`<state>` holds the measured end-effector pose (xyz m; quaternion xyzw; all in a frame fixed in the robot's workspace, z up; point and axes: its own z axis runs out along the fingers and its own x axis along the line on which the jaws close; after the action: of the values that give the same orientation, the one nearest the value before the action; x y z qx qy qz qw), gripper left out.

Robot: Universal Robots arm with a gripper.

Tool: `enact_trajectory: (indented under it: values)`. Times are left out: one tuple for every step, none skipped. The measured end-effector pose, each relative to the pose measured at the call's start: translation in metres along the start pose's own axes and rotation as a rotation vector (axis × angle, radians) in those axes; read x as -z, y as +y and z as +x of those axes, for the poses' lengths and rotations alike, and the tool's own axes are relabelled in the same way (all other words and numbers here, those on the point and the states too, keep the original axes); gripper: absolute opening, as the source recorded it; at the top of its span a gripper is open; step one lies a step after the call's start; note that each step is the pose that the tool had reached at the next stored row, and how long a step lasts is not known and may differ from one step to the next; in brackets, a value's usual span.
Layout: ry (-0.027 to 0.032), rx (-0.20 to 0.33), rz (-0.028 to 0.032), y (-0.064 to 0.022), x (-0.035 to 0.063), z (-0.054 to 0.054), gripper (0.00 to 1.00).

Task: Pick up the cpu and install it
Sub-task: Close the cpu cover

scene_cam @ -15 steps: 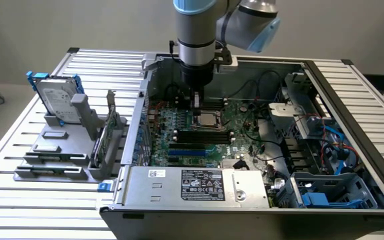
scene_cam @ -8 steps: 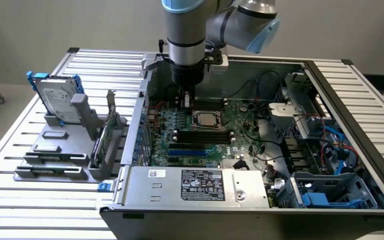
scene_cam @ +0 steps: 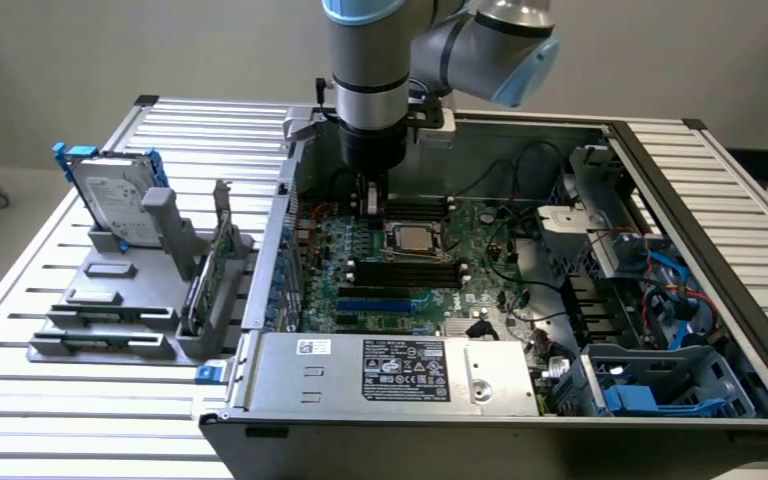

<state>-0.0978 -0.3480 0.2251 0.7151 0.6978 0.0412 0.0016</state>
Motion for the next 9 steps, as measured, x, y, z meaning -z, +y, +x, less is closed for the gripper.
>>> enact_trajectory:
  values:
    - [0.0000,0.000,0.0000,0.0000,0.0000,0.0000,0.11]
    - [0.0000,0.000,0.0000,0.0000,0.0000,0.0000,0.11]
    - [0.0000,0.000,0.0000,0.0000,0.0000,0.0000,0.11]
    - [0.0000,0.000,0.0000,0.0000,0.0000,0.0000,0.11]
    - [-0.0001,0.000,0.0000,0.0000,0.0000,0.0000,0.11]
    - [0.0001,0.000,-0.0001,0.0000,0.0001,0.0000,0.11]
    - [0.0007,0.000,-0.0005,0.0001,0.0000,0.0001,0.11]
    - [0.0016,0.000,-0.0014,0.0003,0.0001,0.0002,0.11]
    - [0.0020,0.000,-0.0028,0.0009,0.0003,0.0003,0.11]
